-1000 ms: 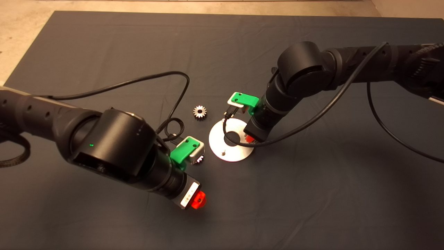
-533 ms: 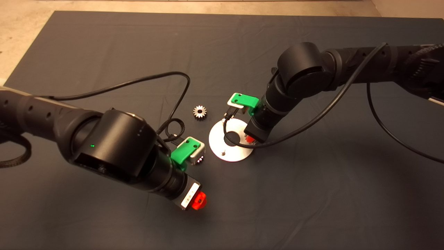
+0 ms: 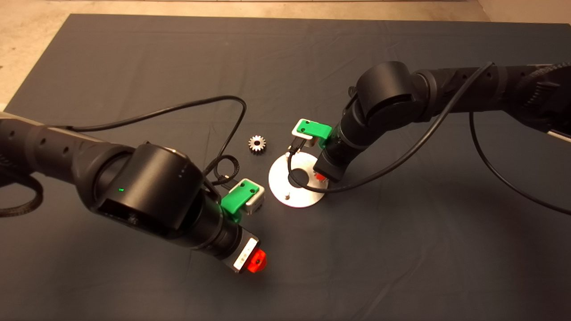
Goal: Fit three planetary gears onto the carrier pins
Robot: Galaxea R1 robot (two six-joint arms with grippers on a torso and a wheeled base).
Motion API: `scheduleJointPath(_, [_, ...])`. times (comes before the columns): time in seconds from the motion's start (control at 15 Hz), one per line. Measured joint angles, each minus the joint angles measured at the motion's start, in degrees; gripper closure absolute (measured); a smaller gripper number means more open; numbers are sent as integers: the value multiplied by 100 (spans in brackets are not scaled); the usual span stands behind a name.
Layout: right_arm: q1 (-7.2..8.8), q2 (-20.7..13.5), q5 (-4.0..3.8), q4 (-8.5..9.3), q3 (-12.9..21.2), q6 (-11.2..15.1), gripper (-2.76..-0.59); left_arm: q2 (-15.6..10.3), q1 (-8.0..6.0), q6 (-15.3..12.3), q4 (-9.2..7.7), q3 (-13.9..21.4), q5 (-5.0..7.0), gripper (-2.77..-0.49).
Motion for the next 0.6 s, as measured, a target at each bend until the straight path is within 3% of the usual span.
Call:
scheduleJointPath(0.27, [-1,2,-117,-55,0,-74,-100,0,33,0,-4,0,0,-275])
scheduleJointPath(0.4, [-92,0,-238,-69,11,-77,-100,0,33,0,-4,0,0,-275])
scheduleJointPath(0.6, [-190,7,-284,-80,35,-79,-100,0,33,0,-4,2,-2,-275])
